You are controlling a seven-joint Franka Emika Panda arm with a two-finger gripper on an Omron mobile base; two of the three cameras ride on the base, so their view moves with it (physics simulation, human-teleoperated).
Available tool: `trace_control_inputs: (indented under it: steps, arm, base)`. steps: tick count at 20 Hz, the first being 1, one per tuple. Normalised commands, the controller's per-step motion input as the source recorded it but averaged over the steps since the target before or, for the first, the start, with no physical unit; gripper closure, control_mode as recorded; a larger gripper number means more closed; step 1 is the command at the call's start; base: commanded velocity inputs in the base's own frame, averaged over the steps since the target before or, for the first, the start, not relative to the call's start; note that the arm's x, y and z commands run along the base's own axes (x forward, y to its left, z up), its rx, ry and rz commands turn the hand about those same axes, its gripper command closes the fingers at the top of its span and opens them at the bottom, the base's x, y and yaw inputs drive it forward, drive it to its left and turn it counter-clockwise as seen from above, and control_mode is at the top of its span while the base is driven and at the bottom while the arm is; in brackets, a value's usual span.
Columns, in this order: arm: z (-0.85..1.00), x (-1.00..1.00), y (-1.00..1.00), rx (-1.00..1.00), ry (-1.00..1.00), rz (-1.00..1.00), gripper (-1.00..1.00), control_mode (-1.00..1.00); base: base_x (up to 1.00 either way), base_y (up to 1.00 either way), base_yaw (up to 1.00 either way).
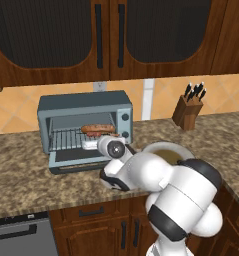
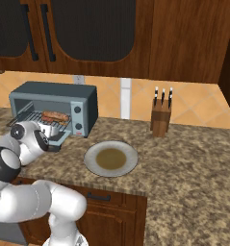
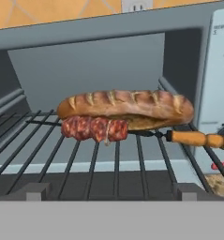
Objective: Pick up the kebab skewer and baguette bread, and place them inside the toaster oven. Close the toaster oven door and start by setting the timer.
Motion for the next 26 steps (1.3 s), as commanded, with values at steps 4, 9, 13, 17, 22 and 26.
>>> trace_control_inputs:
  steps: [4,9,13,17,22,26]
  arm:
    - [-0.18,0.07,0.04,0.0,0.0,0.0,-1.0,-1.0]
    - [-0.07,0.12,0.05,0.0,0.0,0.0,-1.0,-1.0]
    - [0.0,0.14,0.01,0.0,0.0,0.0,-1.0,-1.0]
    - [0.0,0.18,0.01,0.0,0.0,0.0,-1.0,-1.0]
    - [0.0,0.18,0.0,0.0,0.0,0.0,-1.0,-1.0]
    - [0.0,0.24,0.01,0.0,0.0,0.0,-1.0,-1.0]
  base:
    - [0.0,0.0,0.0]
    - [0.0,0.0,0.0]
    - [0.0,0.0,0.0]
    - [0.0,0.0,0.0]
    - [0.0,0.0,0.0]
    - [0.0,0.0,0.0]
